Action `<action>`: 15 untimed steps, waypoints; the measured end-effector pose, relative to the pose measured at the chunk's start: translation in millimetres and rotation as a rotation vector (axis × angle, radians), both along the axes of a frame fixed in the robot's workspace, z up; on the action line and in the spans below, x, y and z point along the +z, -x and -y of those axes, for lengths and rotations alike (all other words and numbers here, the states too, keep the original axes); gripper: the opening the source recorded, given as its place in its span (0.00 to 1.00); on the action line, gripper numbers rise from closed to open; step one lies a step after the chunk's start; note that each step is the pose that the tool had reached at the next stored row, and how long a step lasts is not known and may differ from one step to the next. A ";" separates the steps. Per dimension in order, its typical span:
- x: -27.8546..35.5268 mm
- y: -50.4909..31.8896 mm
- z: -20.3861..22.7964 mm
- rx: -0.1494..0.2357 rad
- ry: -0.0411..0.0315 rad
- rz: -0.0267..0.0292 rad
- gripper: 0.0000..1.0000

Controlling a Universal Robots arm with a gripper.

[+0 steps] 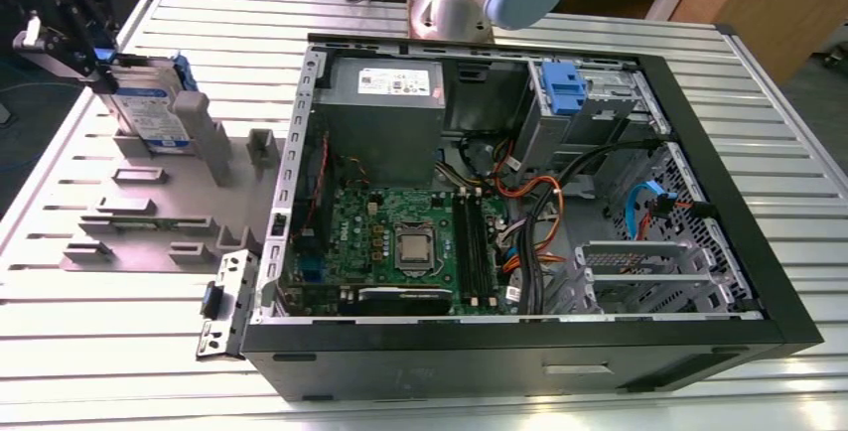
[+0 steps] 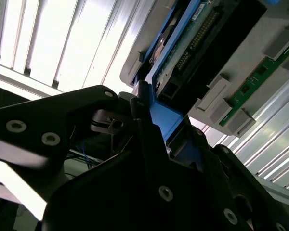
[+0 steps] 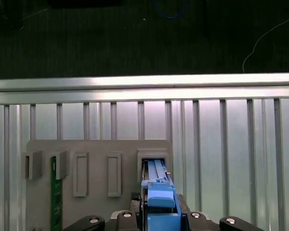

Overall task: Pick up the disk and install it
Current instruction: 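Pick up the disk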

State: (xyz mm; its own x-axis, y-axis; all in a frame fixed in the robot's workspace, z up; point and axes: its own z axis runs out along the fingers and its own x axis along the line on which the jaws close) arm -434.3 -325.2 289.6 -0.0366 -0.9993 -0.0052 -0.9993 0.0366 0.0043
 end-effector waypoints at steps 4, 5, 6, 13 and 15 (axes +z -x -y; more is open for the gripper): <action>0.0 0.0 0.0 0.003 0.0000 0.0000 0.37; 0.0 0.0 0.0 0.007 -0.0001 -0.0001 0.37; 0.0 0.0 0.0 0.011 -0.0001 0.0000 0.37; 0.0 0.0 0.0 0.021 -0.0001 0.0000 0.37; 0.0 0.0 0.1 0.021 0.0000 0.0000 0.37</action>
State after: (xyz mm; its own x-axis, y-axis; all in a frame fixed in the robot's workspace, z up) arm -434.3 -325.3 289.6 -0.0154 -0.9999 -0.0052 -0.9999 0.0154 0.0043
